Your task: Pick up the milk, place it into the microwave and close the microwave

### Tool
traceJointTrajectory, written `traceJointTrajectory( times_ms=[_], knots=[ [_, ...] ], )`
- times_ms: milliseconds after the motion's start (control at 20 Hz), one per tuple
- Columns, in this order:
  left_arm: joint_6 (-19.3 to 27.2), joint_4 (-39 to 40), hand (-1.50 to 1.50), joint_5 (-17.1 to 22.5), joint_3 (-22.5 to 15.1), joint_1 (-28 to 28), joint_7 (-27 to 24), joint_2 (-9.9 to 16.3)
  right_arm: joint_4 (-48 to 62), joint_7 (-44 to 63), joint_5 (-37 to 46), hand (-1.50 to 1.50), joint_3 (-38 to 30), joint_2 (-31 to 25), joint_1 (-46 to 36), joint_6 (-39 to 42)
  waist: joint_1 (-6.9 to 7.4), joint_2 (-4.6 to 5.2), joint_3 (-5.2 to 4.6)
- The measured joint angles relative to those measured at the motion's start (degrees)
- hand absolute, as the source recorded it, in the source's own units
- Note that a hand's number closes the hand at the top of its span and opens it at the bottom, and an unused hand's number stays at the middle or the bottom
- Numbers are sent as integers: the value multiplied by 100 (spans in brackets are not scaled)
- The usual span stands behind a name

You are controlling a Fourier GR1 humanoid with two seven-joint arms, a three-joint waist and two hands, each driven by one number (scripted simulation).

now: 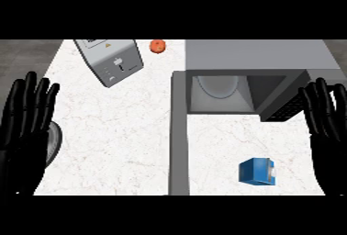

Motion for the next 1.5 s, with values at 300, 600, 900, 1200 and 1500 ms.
traceJointTrajectory(
  times_ms=[300,600,900,1200,1500],
  knots=[
    [-260,303,-150,498,528,-291,54,250,-793,196,654,-150,973,293,406,-149,-83,38,-111],
    [-436,483,-150,1151,1073,-116,344,391,-1520,906,1478,-150,2277,370,993,-253,-89,38,-139],
    [-830,196,-150,1736,1537,378,459,589,-1713,1070,1649,-150,2969,250,1499,-542,-86,32,-144],
    [-1174,-192,-150,2279,1968,958,511,679,-1663,713,1724,-150,3031,-43,2044,-890,-80,29,-142],
    [-1511,-527,-150,2694,2280,1416,572,660,-1465,383,1800,-150,2937,-266,2368,-1144,-71,37,-141]
  ],
)
